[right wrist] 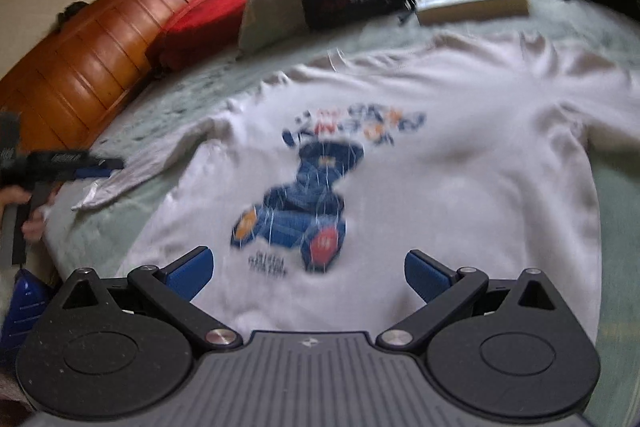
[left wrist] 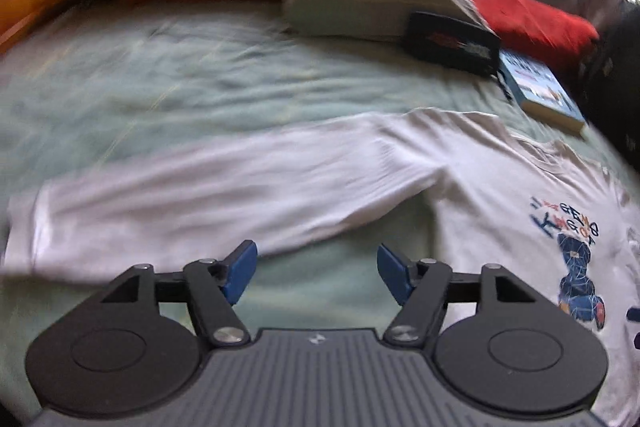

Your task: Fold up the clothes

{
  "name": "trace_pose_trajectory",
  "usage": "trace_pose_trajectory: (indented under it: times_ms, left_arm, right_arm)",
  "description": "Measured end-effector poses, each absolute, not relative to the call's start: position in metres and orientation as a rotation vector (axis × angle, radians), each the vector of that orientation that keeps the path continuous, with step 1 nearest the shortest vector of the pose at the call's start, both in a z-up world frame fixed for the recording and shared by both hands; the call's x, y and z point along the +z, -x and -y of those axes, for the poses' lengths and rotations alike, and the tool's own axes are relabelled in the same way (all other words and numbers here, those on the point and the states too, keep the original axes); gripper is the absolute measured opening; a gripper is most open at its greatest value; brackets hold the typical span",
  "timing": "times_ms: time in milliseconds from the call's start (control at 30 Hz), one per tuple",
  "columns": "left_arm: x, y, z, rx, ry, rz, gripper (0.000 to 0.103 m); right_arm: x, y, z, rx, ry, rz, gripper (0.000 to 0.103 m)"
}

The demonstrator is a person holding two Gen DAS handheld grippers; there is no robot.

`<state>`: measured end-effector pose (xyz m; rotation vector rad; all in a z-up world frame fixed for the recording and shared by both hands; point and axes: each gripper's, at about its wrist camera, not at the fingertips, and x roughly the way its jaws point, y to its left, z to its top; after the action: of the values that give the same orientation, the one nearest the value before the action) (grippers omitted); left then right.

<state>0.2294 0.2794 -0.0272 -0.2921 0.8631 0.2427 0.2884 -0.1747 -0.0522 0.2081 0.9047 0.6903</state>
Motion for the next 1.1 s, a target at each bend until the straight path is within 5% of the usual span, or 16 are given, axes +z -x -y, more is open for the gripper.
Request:
trace_pose_trajectory:
  times_ms: [367,833,933,1000,1100]
  left_arm:
    - [-0.088,-0.127,-0.371,0.201,0.664,-0.674,0.07]
    - [-0.112,-0.158,-0.463,0.274,0.855,-0.474,0.069]
    - [-0.112,-0.168,-0.471,0.319,0.844,-0.47,0.054]
    - [-0.113,-0.172,-0.48,0.372,0.86,-0.482,0.016]
    - [-0.111,-0.179,-0.486,0.397,0.827,-0.501,0.009]
  right_arm:
    - [-0.03,-0.248,0.153,0.641,-0.22,-0.873,0.103]
    - [-0.023,-0.234,0.114,0.574,-0.159,-0.898,0.103]
    - [-0.028,-0.235,0.104,0.57,-0.14,-0.92,0.103]
    - [-0.031,-0.235,0.098,0.573,-0.127,-0.93,0.103]
    - [-0.034,-0.235,0.092,0.573,-0.106,-0.937,0.103]
